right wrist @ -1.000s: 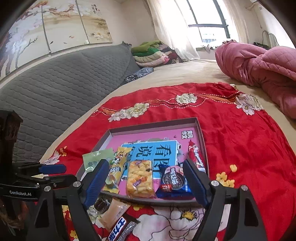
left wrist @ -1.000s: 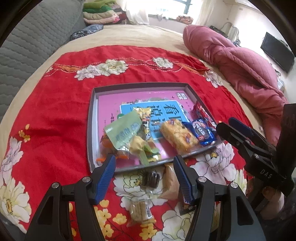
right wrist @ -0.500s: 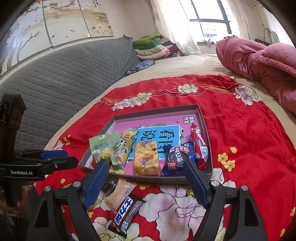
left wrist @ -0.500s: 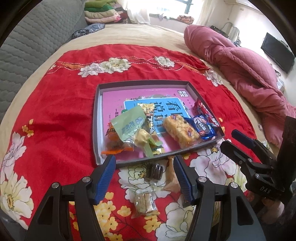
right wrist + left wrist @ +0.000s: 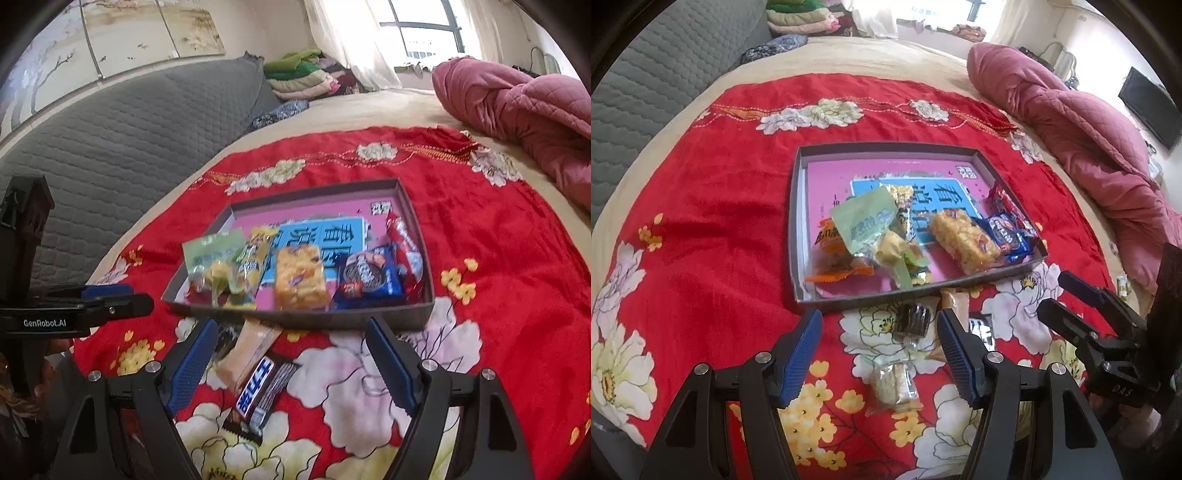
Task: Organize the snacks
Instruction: 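Move both grippers back toward the chocolate bar and snacks beside the tray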
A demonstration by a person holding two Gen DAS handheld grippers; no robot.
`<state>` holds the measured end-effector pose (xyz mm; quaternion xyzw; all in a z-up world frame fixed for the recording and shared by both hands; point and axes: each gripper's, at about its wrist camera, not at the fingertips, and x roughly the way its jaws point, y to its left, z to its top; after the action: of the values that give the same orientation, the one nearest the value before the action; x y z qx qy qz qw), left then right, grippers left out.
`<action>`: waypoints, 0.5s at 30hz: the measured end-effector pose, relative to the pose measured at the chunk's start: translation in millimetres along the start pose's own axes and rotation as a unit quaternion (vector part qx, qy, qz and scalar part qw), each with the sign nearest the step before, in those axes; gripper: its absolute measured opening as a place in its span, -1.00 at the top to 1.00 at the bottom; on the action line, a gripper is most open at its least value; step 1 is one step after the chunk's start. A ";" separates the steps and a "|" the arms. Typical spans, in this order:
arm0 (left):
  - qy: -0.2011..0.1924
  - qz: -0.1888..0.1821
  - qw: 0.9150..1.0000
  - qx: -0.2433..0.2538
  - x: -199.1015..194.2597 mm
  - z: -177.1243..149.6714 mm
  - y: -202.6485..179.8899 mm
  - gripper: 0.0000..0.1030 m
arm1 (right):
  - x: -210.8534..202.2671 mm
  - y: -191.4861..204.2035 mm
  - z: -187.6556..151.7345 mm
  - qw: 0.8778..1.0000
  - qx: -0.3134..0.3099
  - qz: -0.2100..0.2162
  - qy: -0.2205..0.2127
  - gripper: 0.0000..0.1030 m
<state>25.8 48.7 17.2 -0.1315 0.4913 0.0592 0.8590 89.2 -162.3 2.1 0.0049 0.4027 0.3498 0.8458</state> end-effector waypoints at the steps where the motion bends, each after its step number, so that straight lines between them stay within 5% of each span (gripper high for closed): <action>1: 0.003 0.000 1.000 -0.001 0.9 -1.3 0.6 -0.29 | 0.7 0.9 -1.1 1.000 -0.002 -0.001 0.003 -0.58; 15: 0.053 -0.010 0.999 0.002 20.5 -25.5 -1.8 -0.29 | 17.4 14.0 -19.9 0.998 -0.014 0.001 0.063 -0.59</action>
<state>15.5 39.2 -12.4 -0.1377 0.5347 0.0429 0.8327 74.8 -146.8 -19.1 -0.0289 0.4498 0.3559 0.8187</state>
